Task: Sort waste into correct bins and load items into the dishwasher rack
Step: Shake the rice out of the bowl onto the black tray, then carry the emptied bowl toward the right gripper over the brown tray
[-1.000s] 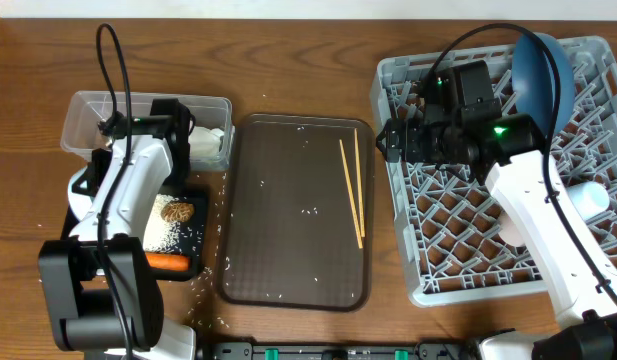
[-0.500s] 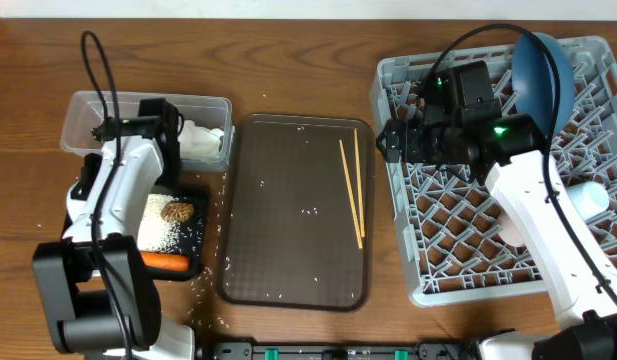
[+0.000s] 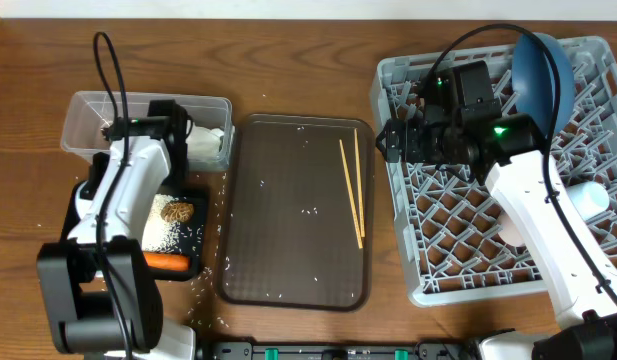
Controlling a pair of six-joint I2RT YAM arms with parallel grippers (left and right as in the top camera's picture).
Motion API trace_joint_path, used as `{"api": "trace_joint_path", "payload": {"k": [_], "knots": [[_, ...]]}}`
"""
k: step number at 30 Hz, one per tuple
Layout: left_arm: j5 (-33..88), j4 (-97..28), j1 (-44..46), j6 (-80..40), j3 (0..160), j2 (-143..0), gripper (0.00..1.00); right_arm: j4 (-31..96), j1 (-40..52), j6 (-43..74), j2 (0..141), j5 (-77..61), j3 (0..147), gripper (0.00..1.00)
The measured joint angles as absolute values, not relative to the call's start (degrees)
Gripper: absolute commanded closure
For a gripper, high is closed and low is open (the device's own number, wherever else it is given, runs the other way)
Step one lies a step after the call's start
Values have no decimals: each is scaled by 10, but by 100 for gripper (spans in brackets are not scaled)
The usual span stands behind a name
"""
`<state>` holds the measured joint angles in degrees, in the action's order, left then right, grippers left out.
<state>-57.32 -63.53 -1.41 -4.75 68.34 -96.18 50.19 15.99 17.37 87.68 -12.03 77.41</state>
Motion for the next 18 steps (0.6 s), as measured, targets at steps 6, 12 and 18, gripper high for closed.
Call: {"api": "trace_joint_path", "payload": {"k": [6,12,18], "knots": [[-450,-640,54,-46,712,-870,94,496,160,173,877,-131,774,11],[-200,-592,97,-47,749,-733,94,433,162,160,877,-238,774,10],[-48,-554,156,-71,750,-687,94,364,216,152,877,-358,774,10]]}}
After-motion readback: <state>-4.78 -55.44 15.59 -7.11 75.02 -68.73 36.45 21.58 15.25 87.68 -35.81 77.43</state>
